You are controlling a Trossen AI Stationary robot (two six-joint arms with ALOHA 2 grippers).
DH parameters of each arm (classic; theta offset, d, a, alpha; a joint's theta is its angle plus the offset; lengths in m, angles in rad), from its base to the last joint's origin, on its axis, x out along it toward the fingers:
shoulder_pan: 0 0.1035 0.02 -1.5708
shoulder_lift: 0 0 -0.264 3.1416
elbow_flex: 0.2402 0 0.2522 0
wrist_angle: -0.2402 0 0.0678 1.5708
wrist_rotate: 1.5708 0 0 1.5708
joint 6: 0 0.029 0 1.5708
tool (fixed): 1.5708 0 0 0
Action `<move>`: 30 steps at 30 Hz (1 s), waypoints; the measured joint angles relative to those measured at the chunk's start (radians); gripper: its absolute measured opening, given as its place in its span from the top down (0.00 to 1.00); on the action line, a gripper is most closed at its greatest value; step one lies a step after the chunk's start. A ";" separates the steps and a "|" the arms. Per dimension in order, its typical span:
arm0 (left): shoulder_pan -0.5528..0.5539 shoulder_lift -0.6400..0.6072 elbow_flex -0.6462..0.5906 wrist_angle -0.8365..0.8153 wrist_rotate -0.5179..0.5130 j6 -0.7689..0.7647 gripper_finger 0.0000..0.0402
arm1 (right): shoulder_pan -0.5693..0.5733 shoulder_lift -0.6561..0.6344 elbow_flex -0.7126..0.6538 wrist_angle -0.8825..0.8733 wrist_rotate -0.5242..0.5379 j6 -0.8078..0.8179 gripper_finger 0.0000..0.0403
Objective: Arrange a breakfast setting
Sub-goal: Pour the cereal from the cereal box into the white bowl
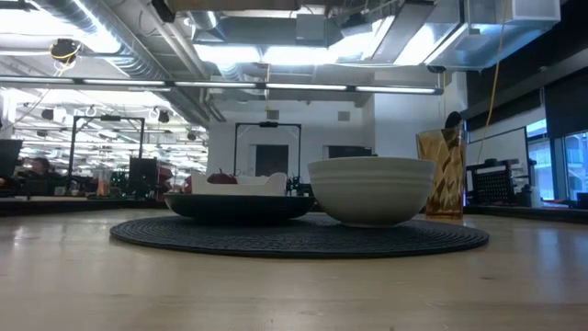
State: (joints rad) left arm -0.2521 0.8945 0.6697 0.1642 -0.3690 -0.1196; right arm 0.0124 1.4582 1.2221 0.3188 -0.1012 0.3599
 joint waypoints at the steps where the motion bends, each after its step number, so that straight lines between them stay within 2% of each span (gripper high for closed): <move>1: -0.001 0.001 0.000 0.003 0.002 -0.016 0.50 | 0.000 0.000 0.000 -0.007 -0.010 0.000 0.85; 3: -0.001 0.000 0.000 0.010 0.003 -0.035 0.47 | -0.001 -0.001 0.001 -0.016 -0.023 -0.008 0.95; 12: -0.038 -0.142 0.002 0.006 -0.024 -0.036 0.28 | 0.002 -0.006 -0.002 -0.127 -0.075 -0.076 0.97; 15: -0.048 -0.196 0.016 0.024 -0.062 -0.037 0.26 | 0.013 -0.007 -0.002 -0.131 -0.086 -0.090 0.97; 18: -0.053 -0.203 0.059 0.008 -0.099 -0.032 0.27 | 0.014 -0.001 -0.001 -0.144 -0.086 -0.127 0.98; 21: -0.052 -0.185 0.106 0.003 -0.110 -0.005 0.34 | 0.013 0.000 -0.001 -0.167 -0.087 -0.134 0.97; 25: -0.053 -0.149 0.166 -0.028 -0.110 0.018 0.48 | 0.013 0.001 -0.001 -0.177 -0.087 -0.159 0.97; 28: -0.053 -0.130 0.209 -0.095 -0.121 0.021 0.66 | 0.013 0.001 -0.001 -0.186 -0.086 -0.154 0.97; 30: -0.053 -0.128 0.239 -0.189 -0.104 0.021 0.82 | 0.013 0.001 -0.001 -0.190 -0.073 -0.143 0.92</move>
State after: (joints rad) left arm -0.3046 0.7666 0.9091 -0.0248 -0.4734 -0.0982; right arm 0.0250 1.4590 1.2209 0.1291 -0.1740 0.2172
